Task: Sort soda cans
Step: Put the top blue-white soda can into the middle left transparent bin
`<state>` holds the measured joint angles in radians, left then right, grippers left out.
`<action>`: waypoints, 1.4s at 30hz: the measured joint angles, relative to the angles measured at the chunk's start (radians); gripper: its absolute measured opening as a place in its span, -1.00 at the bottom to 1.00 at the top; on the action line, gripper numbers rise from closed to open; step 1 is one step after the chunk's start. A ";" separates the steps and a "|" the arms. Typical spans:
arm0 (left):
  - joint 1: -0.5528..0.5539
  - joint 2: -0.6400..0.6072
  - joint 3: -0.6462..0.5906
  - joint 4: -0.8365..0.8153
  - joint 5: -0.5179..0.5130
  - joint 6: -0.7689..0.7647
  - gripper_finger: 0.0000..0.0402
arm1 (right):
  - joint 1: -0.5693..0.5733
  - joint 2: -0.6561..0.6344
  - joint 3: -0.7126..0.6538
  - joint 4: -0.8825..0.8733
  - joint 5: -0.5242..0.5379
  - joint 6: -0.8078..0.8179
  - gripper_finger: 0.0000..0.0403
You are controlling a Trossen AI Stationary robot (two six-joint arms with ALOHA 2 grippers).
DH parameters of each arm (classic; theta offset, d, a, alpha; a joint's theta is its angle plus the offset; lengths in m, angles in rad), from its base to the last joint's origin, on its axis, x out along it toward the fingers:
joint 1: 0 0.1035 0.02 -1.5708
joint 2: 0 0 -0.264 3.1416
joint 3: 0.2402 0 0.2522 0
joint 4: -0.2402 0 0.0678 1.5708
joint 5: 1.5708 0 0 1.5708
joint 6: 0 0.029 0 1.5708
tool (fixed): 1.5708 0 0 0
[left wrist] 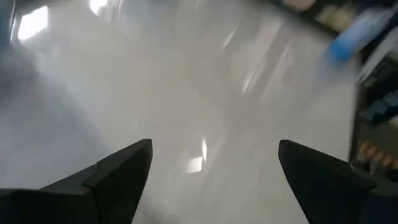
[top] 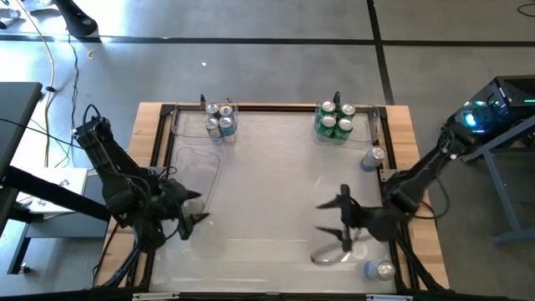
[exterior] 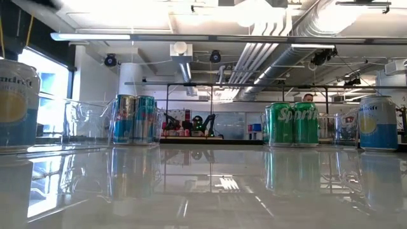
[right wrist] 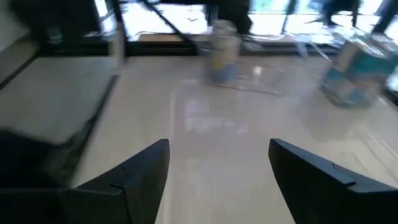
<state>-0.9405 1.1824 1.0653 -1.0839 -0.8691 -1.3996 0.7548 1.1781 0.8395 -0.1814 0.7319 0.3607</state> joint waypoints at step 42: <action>0.143 0.324 0.001 0.952 -0.241 1.002 0.72 | -1.143 -0.002 0.405 -1.389 -0.567 0.322 0.52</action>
<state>-0.7975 1.5063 1.0660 -0.1320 -1.1098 -0.3978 -0.3882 1.1761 1.2450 -1.5703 0.1650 0.6828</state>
